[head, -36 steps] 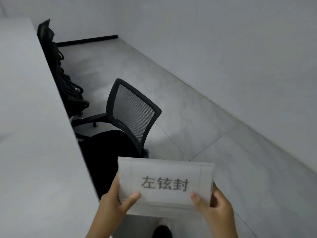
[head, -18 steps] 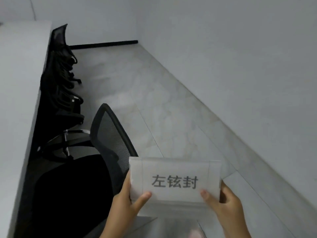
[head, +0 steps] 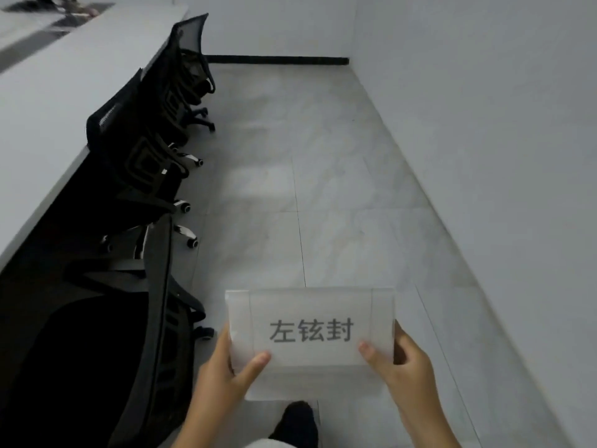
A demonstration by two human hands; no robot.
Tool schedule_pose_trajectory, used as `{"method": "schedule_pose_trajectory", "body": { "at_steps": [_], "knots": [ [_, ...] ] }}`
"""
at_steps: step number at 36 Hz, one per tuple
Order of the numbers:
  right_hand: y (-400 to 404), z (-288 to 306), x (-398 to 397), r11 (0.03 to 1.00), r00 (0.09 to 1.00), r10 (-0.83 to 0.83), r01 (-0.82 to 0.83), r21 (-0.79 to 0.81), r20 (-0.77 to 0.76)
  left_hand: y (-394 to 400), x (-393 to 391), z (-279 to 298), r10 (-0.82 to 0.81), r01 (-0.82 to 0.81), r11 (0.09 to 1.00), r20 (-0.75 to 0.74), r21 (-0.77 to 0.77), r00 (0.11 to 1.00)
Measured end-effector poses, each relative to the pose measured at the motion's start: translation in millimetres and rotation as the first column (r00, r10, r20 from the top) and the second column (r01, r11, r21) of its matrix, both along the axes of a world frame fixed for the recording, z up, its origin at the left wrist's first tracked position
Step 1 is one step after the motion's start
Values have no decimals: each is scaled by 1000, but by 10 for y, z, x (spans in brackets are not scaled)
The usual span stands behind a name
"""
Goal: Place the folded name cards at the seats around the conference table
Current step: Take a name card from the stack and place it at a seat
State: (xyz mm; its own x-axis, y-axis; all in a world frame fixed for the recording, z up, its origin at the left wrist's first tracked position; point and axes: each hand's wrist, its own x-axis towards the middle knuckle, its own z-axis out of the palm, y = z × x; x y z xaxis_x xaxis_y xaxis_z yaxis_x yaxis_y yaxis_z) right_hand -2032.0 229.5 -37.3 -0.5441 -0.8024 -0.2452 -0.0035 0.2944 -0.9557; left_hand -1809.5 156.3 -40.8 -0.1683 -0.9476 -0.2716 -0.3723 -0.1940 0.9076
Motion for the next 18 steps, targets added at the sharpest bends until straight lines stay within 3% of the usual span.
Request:
{"method": "schedule_pose_trajectory", "body": {
  "at_steps": [12, 18],
  "knots": [
    [-2273, 56, -1089, 998, 998, 45, -47, -36, -44, -2182, -1037, 58, 47, -48, 997, -7, -62, 999],
    [-3377, -20, -1322, 984, 983, 180, -181, -12, -15, -2938, -1183, -115, 193, -194, 981, -38, -2, 980]
  ]
}}
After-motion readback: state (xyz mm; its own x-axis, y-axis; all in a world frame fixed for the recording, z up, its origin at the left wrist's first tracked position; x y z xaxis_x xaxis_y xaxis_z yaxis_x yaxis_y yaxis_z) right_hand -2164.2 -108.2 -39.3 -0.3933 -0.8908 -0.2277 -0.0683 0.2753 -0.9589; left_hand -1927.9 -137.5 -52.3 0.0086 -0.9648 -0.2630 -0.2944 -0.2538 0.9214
